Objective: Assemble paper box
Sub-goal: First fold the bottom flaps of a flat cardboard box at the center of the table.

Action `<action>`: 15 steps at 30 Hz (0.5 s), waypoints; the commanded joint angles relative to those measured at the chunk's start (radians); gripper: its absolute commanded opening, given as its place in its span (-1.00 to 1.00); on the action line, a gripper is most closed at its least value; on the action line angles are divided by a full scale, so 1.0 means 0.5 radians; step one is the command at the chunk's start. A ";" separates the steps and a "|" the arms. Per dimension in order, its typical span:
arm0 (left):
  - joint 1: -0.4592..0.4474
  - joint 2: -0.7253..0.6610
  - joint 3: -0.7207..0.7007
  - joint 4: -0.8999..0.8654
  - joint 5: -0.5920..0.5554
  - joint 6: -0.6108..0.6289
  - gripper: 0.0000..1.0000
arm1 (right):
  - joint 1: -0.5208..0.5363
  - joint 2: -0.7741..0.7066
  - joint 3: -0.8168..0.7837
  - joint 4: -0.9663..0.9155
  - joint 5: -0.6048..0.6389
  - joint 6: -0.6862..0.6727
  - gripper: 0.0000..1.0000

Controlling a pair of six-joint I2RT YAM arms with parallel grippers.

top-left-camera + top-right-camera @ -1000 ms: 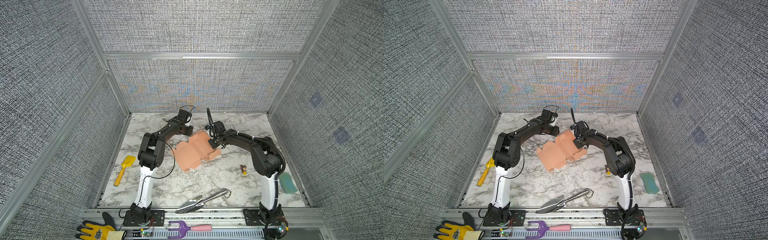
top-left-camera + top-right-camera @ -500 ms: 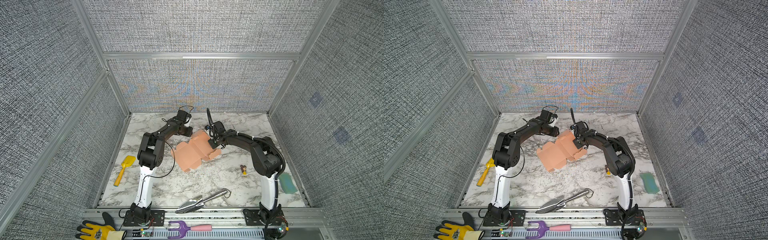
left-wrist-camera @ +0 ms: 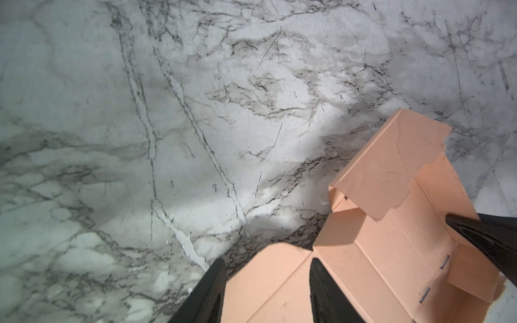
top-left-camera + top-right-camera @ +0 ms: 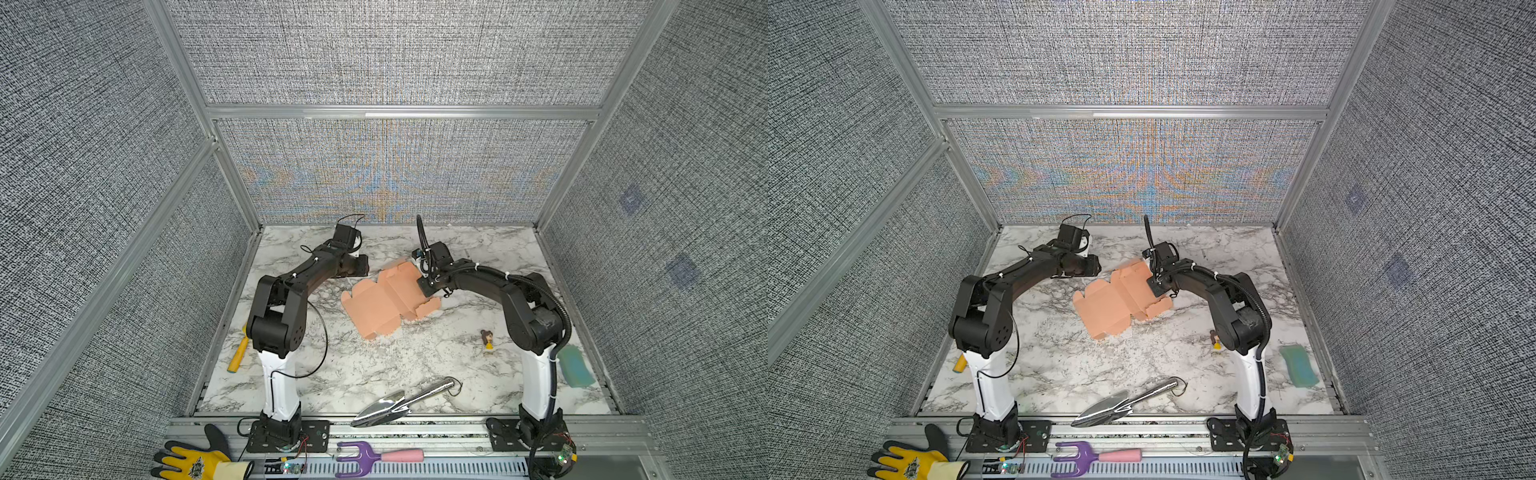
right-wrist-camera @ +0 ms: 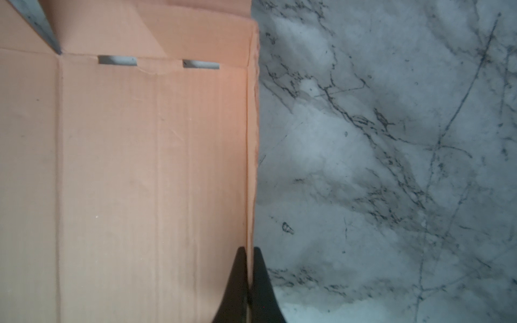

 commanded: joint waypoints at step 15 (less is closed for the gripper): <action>0.014 -0.832 -1.032 0.194 0.019 -0.591 0.08 | -0.017 -0.044 -0.031 0.045 -0.084 0.156 -0.95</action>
